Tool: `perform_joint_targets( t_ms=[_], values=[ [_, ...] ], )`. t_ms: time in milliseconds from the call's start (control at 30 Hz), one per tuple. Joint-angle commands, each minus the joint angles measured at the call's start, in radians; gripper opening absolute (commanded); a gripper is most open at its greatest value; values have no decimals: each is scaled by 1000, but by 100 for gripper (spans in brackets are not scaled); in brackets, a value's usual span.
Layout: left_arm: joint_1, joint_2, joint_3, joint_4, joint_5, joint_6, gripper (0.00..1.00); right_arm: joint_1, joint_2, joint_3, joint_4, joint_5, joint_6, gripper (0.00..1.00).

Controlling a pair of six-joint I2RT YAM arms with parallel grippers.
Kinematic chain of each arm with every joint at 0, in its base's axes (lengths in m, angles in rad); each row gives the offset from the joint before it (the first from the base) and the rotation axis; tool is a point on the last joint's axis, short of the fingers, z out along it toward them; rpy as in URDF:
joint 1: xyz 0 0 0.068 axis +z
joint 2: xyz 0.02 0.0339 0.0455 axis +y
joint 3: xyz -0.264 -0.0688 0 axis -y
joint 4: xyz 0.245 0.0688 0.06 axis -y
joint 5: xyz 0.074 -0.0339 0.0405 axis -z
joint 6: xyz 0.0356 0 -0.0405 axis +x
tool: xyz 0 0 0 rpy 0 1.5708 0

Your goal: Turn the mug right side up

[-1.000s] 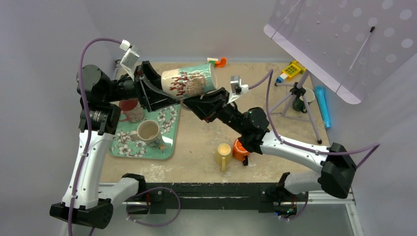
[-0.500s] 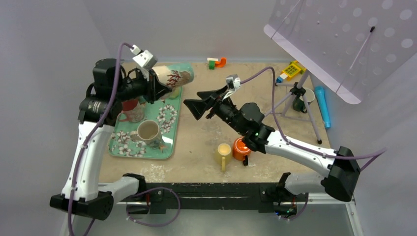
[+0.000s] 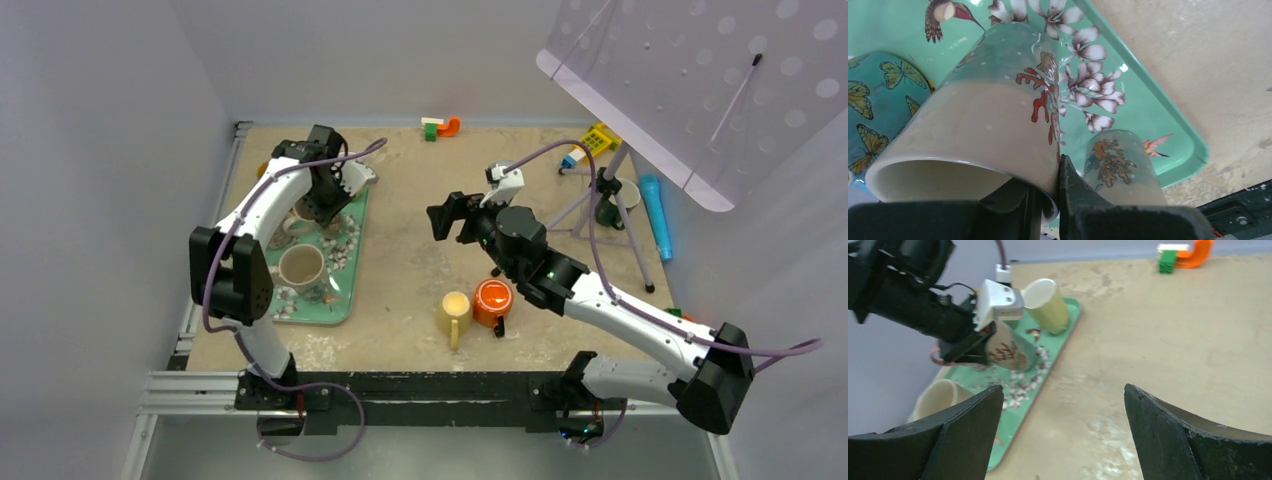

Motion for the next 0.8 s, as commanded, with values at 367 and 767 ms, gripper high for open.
perform_joint_targets(
  t_ms=[367,767],
  values=[
    [-6,135,113,10,-88,96,32,-47,-59,-6,-366,-46,2,94],
    [-6,-117,239,-138,148,75,57,157,-188,-10,-705,-48,227,80]
  ],
)
